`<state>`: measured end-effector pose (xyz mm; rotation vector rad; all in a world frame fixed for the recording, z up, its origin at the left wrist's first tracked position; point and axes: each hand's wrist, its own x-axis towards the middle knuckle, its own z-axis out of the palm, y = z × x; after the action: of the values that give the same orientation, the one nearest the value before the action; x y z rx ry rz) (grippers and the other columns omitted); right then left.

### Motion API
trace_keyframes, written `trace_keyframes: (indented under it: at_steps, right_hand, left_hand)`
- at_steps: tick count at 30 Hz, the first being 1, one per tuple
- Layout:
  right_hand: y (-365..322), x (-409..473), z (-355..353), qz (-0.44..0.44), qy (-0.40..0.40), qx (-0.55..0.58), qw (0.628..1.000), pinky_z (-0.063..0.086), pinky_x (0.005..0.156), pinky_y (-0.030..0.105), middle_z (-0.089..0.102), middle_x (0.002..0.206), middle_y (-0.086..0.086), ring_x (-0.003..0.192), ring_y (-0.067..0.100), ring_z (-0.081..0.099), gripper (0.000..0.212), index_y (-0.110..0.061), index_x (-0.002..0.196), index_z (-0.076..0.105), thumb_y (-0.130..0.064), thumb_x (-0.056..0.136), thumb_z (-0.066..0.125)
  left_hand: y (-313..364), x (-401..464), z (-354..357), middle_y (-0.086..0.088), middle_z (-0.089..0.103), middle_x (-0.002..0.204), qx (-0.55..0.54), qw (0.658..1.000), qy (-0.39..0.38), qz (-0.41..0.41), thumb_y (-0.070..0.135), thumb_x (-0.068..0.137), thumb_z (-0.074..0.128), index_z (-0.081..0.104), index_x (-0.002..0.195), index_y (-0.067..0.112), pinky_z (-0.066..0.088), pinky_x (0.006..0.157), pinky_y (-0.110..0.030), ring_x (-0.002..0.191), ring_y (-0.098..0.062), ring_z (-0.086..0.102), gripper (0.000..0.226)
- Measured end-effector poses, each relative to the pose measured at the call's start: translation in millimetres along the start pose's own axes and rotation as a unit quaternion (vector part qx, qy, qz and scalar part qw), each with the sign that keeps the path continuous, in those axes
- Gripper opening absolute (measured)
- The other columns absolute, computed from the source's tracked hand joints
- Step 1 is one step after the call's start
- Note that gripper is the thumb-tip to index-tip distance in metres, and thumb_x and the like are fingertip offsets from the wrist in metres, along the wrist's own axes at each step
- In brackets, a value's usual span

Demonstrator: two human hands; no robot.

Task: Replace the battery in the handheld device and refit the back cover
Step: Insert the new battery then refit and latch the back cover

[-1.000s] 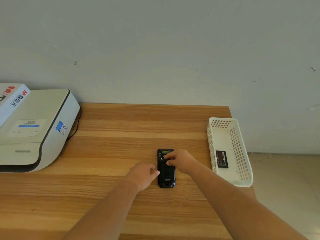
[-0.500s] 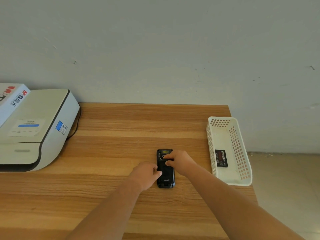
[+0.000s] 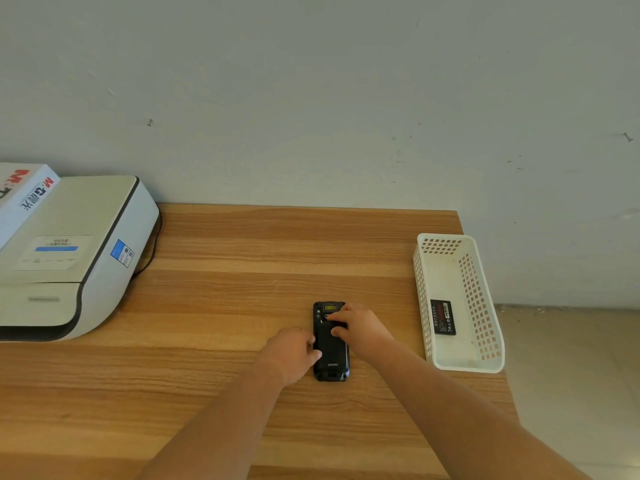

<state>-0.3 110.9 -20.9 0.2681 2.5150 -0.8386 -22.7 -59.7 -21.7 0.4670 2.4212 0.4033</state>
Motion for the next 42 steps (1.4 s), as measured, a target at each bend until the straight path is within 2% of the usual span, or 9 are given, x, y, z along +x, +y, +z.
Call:
trace_keyframes:
  at_steps: [5,8,14,19,25,42]
  right_hand:
    - [4.3,-3.3,3.4,-0.010,-0.002,0.010,1.000,0.043,0.102,0.031,0.044,0.137,-0.002,0.124,0.017,0.045,0.051,-0.028,0.137,0.051,-0.021,0.089,0.067]
    - [6.8,-5.9,3.3,-0.025,-0.017,0.008,1.000,0.044,0.102,0.031,0.040,0.139,-0.003,0.125,0.018,0.043,0.061,-0.029,0.140,0.046,-0.018,0.085,0.072]
    - [9.1,-9.9,2.1,-0.068,-0.041,-0.046,0.996,0.040,0.109,0.039,0.034,0.141,-0.002,0.131,0.019,0.035,0.080,-0.028,0.147,0.031,-0.018,0.081,0.075]
    - [9.0,-8.6,1.0,-0.085,-0.039,-0.076,0.993,0.038,0.110,0.040,0.033,0.143,-0.001,0.133,0.020,0.033,0.077,-0.024,0.146,0.034,-0.019,0.081,0.075]
    - [10.2,-7.4,2.5,-0.083,-0.032,-0.081,0.993,0.038,0.110,0.040,0.033,0.143,-0.003,0.134,0.019,0.033,0.076,-0.025,0.146,0.035,-0.020,0.082,0.075]
    - [16.7,-5.7,3.7,-0.082,-0.036,-0.121,0.989,0.038,0.109,0.040,0.032,0.142,-0.003,0.133,0.019,0.031,0.076,-0.030,0.148,0.033,-0.025,0.083,0.073]
  left_hand:
    - [-1.9,-0.2,2.3,0.005,0.061,0.109,-0.002,1.000,-0.008,-0.001,0.037,0.091,0.062,0.063,0.118,0.022,0.051,0.092,-0.034,0.100,-0.013,0.058,0.031]
    - [-2.1,0.3,2.5,0.006,0.061,0.113,-0.008,1.000,-0.011,-0.006,0.039,0.089,0.065,0.062,0.122,0.023,0.051,0.092,-0.033,0.102,-0.012,0.058,0.036]
    - [-1.1,1.3,1.9,0.007,0.063,0.112,-0.013,1.000,-0.009,-0.006,0.038,0.087,0.068,0.063,0.118,0.024,0.052,0.090,-0.033,0.100,-0.011,0.059,0.035]
    - [0.6,-0.6,1.0,0.006,0.060,0.112,-0.008,1.000,-0.006,-0.007,0.042,0.083,0.071,0.061,0.119,0.024,0.051,0.091,-0.033,0.101,-0.012,0.057,0.042]
    - [0.3,-7.6,8.7,0.006,0.052,0.128,0.131,0.991,-0.004,0.037,0.065,0.064,0.074,0.045,0.131,0.024,0.036,0.104,-0.037,0.121,-0.017,0.047,0.083]
    - [5.2,-8.4,16.3,0.004,0.051,0.130,0.175,0.983,0.049,0.037,0.059,0.072,0.073,0.041,0.131,0.025,0.036,0.105,-0.039,0.122,-0.019,0.047,0.075]
